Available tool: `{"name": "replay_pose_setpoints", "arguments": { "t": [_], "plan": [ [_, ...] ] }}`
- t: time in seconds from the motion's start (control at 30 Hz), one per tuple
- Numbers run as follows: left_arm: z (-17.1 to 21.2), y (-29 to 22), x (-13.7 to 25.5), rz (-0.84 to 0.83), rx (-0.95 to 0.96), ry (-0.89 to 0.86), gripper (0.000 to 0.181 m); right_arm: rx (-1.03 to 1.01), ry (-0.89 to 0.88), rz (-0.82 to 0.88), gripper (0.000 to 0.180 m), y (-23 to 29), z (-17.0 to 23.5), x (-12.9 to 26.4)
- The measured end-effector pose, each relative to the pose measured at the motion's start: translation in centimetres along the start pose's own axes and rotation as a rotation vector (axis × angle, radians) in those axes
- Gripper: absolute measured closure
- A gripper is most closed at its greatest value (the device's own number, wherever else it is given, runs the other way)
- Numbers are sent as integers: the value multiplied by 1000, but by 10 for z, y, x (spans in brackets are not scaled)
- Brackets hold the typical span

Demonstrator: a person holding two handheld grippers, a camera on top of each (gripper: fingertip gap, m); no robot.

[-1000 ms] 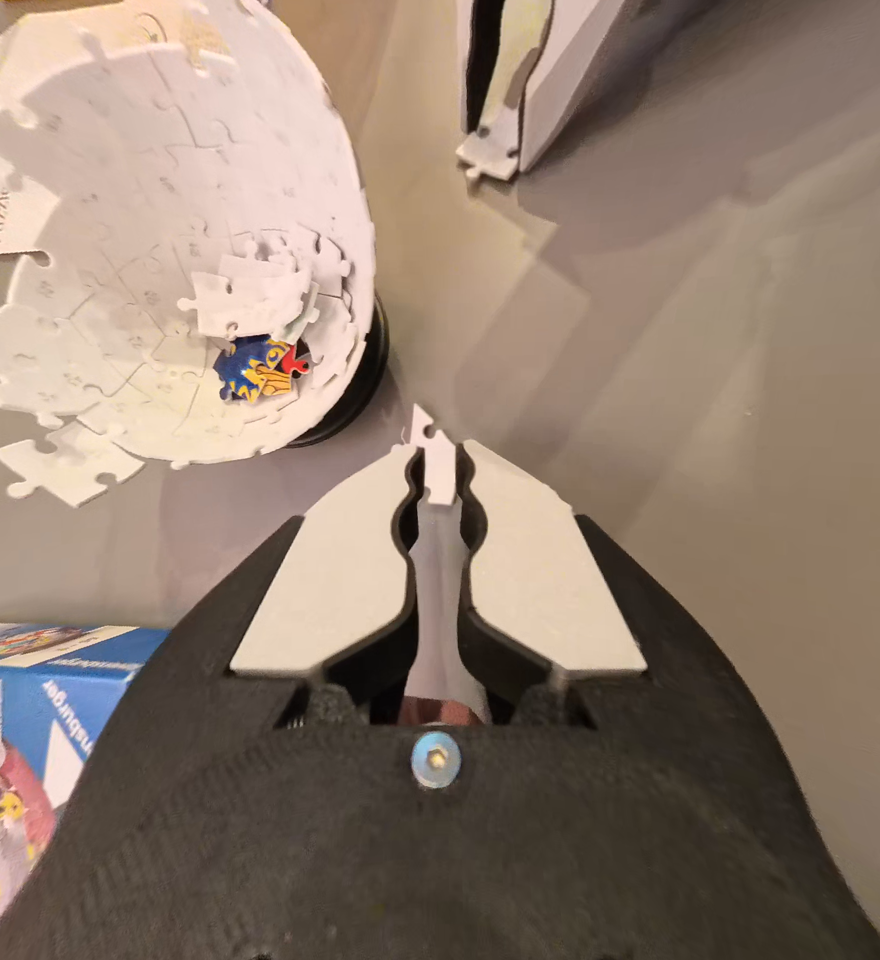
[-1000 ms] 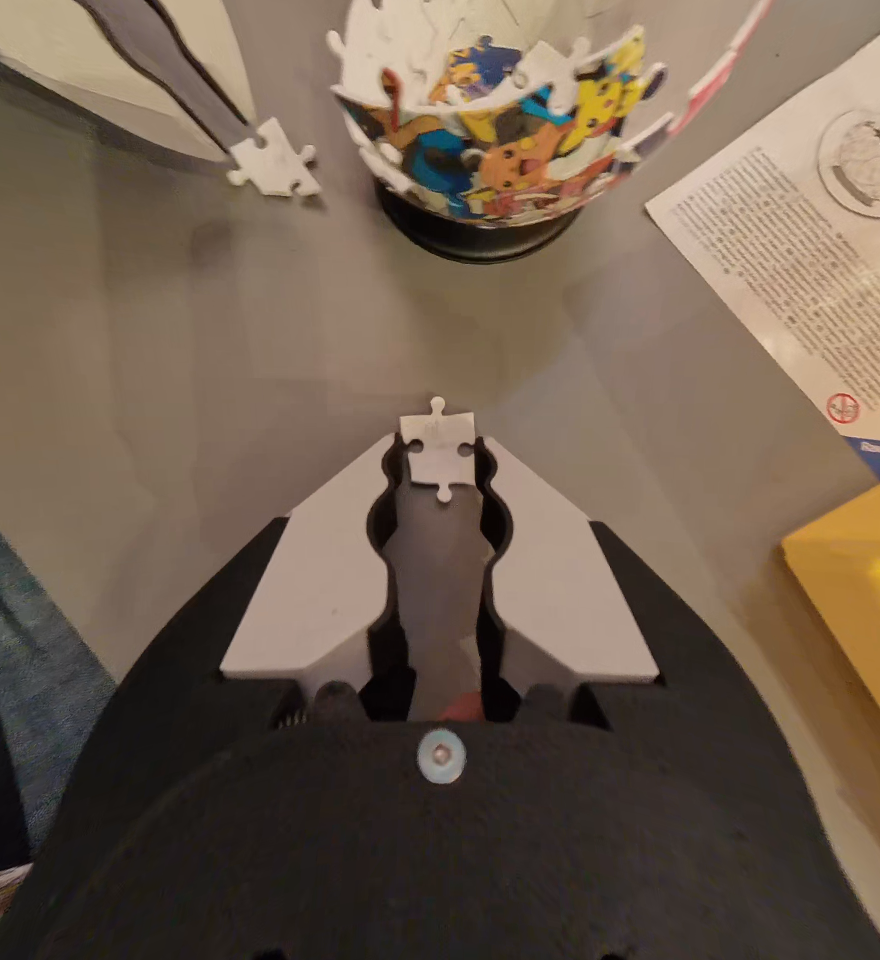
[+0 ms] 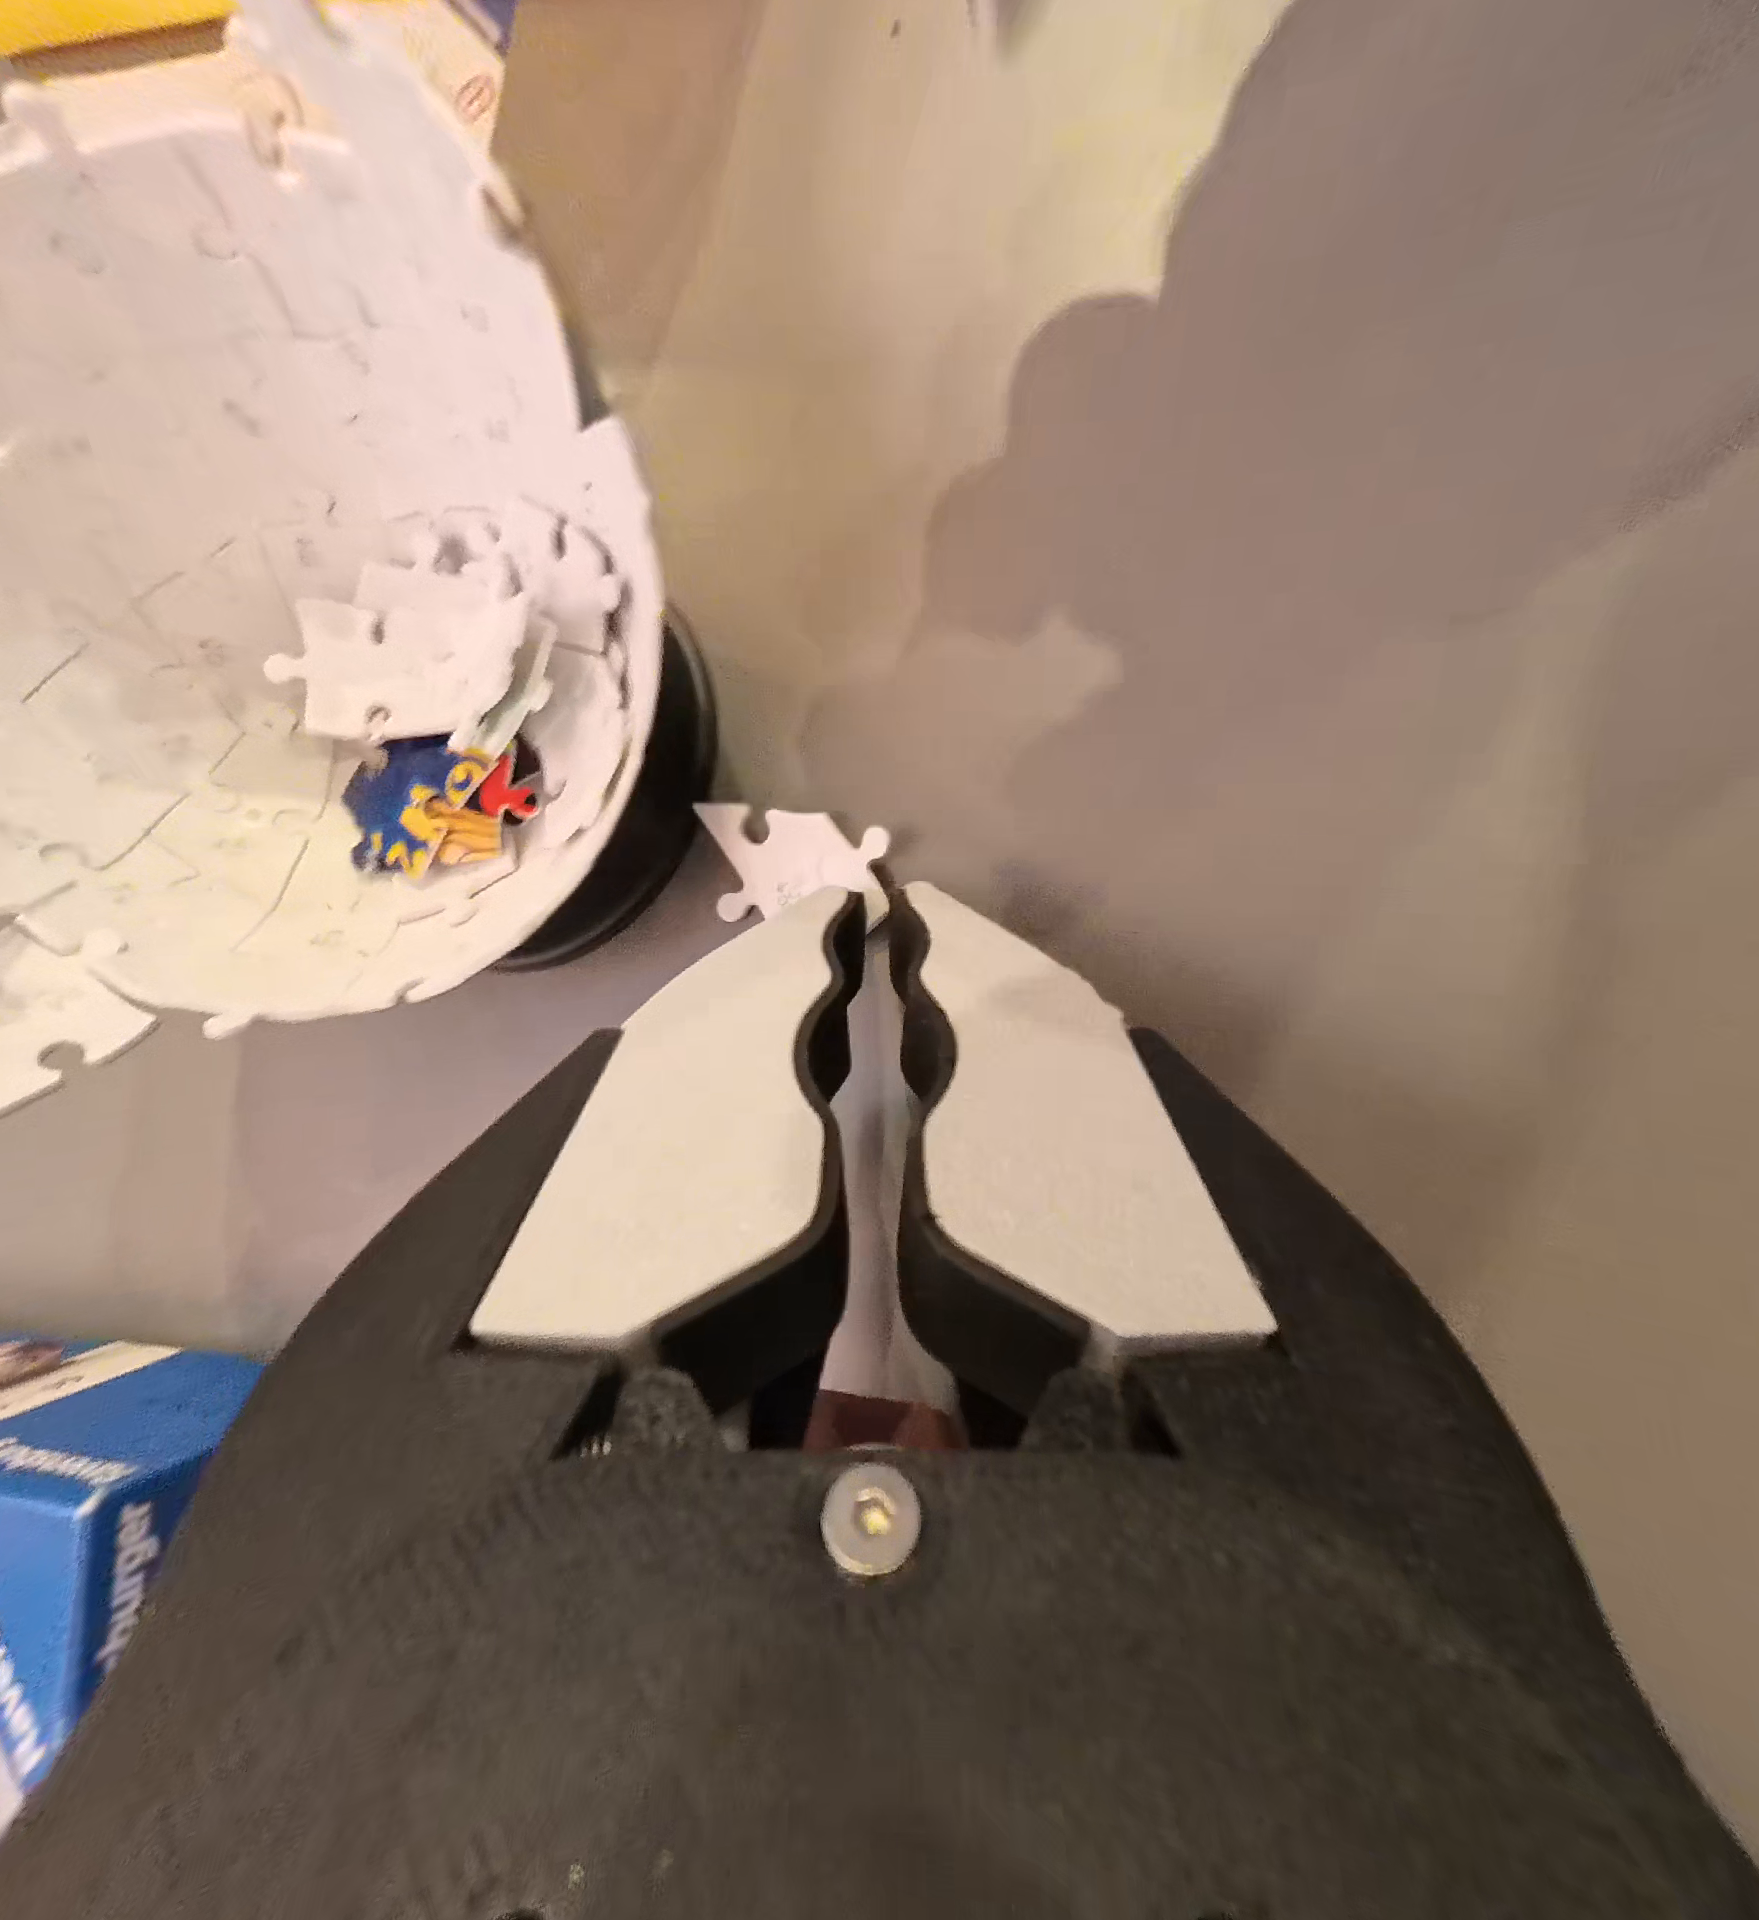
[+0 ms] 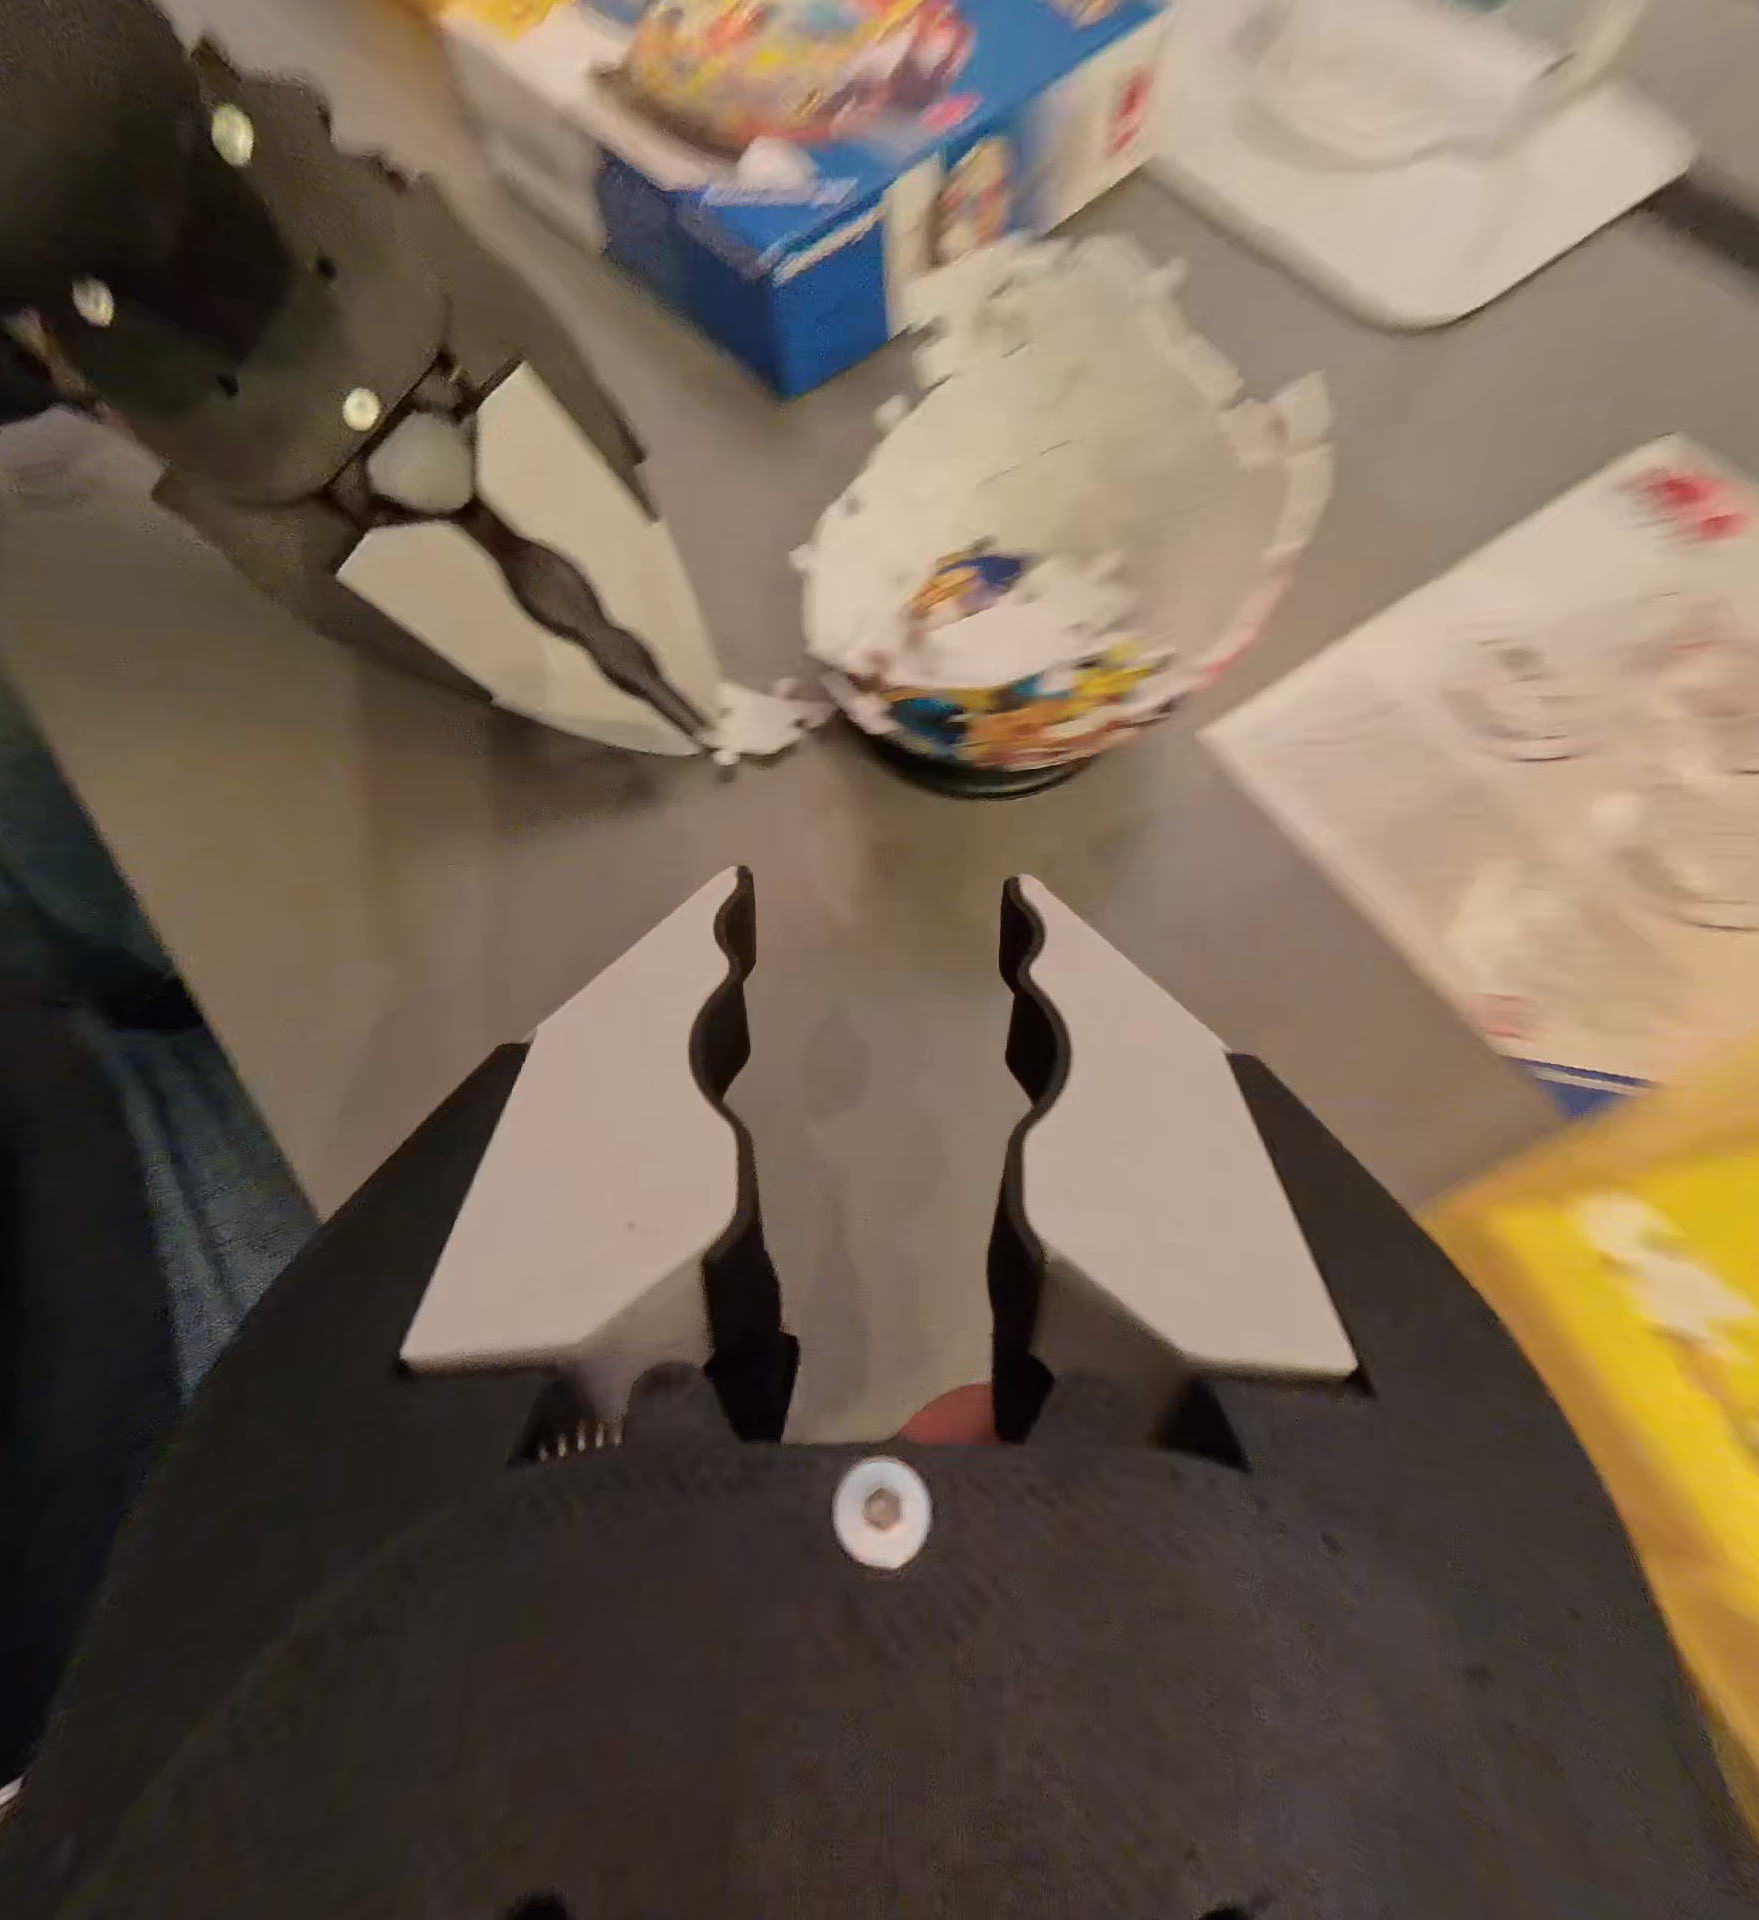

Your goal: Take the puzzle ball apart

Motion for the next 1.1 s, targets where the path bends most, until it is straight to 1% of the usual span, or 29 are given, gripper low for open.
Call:
{"name": "replay_pose_setpoints", "arguments": {
  "t": [0.07, 0.17, 0.3, 0.37, 0.4, 0.5, 0.6, 0.7, 0.73, 0.77, 0.8, 0.83, 0.87, 0.93, 1.0, 1.03, 1.1],
  "plan": [
    [-4, -9, 0, 9, -18, -24, 177, -9, 34, -96, 130, 18, 9, -23],
    [-14, -21, 3, 25, -23, -98, 179, -113, 19, -209, 128, 30, 18, -45],
    [-22, -36, 5, 38, -29, -195, 179, -224, -14, -274, 134, 32, 19, -53],
    [-24, -37, 6, 16, -22, -231, 180, -231, -21, -294, 140, 32, 18, -53],
    [-25, -36, 7, 22, -12, -239, 180, -199, -30, -283, 141, 33, 17, -52],
    [-29, -33, 12, 66, 38, -270, 179, -24, -49, -166, 147, 34, 10, -44],
    [-31, -32, 19, 138, 40, -265, 179, 253, -40, -9, 148, 33, 1, -30],
    [-33, -32, 24, 181, -1, -241, 179, 563, -30, 28, 152, 43, -6, -26],
    [-36, -32, 25, 194, -10, -243, 179, 631, -20, 24, 156, 47, -8, -28],
    [-39, -32, 26, 197, -19, -245, 179, 676, -6, 15, 165, 48, -9, -31],
    [-41, -31, 27, 186, -32, -244, 179, 706, 6, -3, 176, 50, -10, -31],
    [-44, -29, 28, 177, -37, -248, 179, 717, 10, -15, 179, 50, -11, -31],
    [-47, -26, 31, 177, -26, -260, 179, 707, 1, -15, 180, 48, -15, -29],
    [-53, -18, 37, 142, -2, -301, 170, 687, -21, 28, 180, 36, -24, -17],
    [-55, -3, 43, 73, 24, -328, 161, 641, -40, 157, 180, 10, -36, 13],
    [-56, 8, 44, 25, 44, -333, 157, 605, -30, 253, 180, -10, -39, 31],
    [-55, 29, 40, -79, 51, -300, 148, 508, 32, 433, 180, -58, -36, 64]
  ]
}}
Point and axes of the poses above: each gripper's, where its closed fingertips meet, x back along the fingers, z out of its underside, y = z × x across the jaws, the point moved 6 cm from there along x, back along the fingers, and after that the axes turned 12 degrees about x, right-handed, at the moved point
